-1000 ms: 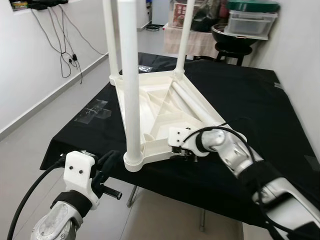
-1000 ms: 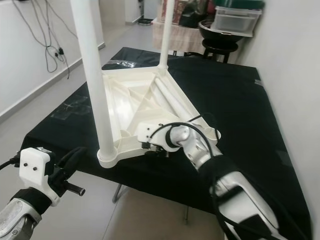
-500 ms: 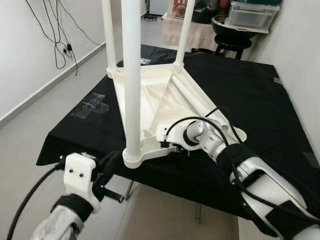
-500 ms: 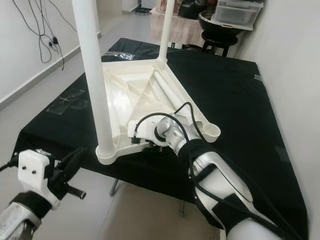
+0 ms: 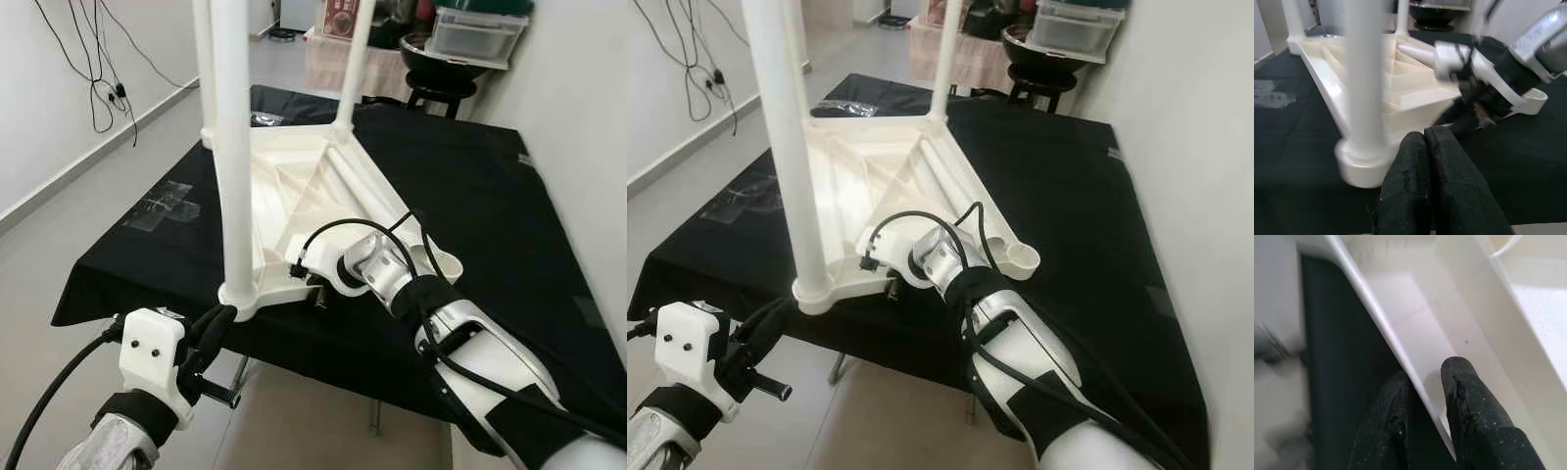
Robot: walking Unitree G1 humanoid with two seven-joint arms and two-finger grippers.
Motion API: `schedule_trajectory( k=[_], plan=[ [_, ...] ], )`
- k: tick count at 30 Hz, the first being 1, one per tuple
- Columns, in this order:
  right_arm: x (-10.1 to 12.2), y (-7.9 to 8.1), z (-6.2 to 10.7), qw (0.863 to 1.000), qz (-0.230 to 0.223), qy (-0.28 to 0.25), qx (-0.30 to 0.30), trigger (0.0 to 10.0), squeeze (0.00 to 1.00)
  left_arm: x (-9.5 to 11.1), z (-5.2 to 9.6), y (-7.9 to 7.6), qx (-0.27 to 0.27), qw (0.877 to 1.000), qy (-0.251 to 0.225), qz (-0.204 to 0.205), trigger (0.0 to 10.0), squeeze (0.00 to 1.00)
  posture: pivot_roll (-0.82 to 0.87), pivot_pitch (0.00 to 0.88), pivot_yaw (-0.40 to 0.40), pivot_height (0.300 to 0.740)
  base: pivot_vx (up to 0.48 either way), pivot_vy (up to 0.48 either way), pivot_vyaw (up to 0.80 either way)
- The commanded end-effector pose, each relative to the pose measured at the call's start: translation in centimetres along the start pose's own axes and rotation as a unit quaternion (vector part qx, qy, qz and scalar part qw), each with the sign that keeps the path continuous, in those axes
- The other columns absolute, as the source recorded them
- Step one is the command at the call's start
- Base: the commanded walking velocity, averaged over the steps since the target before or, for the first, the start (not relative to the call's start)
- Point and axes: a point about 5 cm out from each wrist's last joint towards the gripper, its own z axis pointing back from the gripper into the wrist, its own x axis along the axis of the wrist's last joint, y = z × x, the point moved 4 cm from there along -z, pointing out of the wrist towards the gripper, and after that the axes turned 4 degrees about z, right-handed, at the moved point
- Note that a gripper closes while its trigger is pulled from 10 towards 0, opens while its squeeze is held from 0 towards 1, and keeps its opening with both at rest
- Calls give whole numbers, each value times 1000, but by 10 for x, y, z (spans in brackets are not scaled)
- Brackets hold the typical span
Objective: Building children table
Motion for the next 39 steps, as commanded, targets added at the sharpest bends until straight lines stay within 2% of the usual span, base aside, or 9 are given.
schedule_trajectory(
  k=[1,13,16,20,21,22,31,32,39],
  plan=[
    [23,-3,3,995,-70,-65,-5,0,0,-1,0,-2,-2,1000,4,4,10000,0,105,135,-107,740,0,0,0],
    [71,9,-6,977,-131,-165,-24,353,0,0,-2,-1,-2,1000,5,1,10000,0,117,139,-103,740,0,0,0],
    [85,6,-7,969,-124,-200,-80,10000,0,0,-2,0,-2,1000,5,0,10000,0,120,141,-101,740,0,0,0],
    [91,2,-7,963,-114,-214,-118,10000,0,0,-2,0,-1,1000,6,0,10000,0,124,142,-103,740,0,0,0],
    [96,-2,-5,955,-108,-227,-154,10000,184,0,-2,0,-1,1000,6,-1,10000,0,125,144,-102,740,0,0,0],
    [100,-10,0,946,-93,-233,-207,10000,1000,0,-2,0,-1,1000,6,-1,10000,0,124,143,-103,740,0,0,0],
    [110,-27,16,911,-71,-254,-318,10000,933,0,-3,-1,-2,1000,6,-3,10000,0,128,144,-102,740,0,0,0],
    [113,-26,18,908,-59,-270,-316,10000,0,0,-3,-1,-2,1000,6,-3,10000,0,128,144,-102,740,0,0,0],
    [119,-16,26,898,-100,-372,-215,10000,0,0,-4,0,-2,1000,4,-3,10000,0,117,144,-101,740,0,0,0]
  ],
)
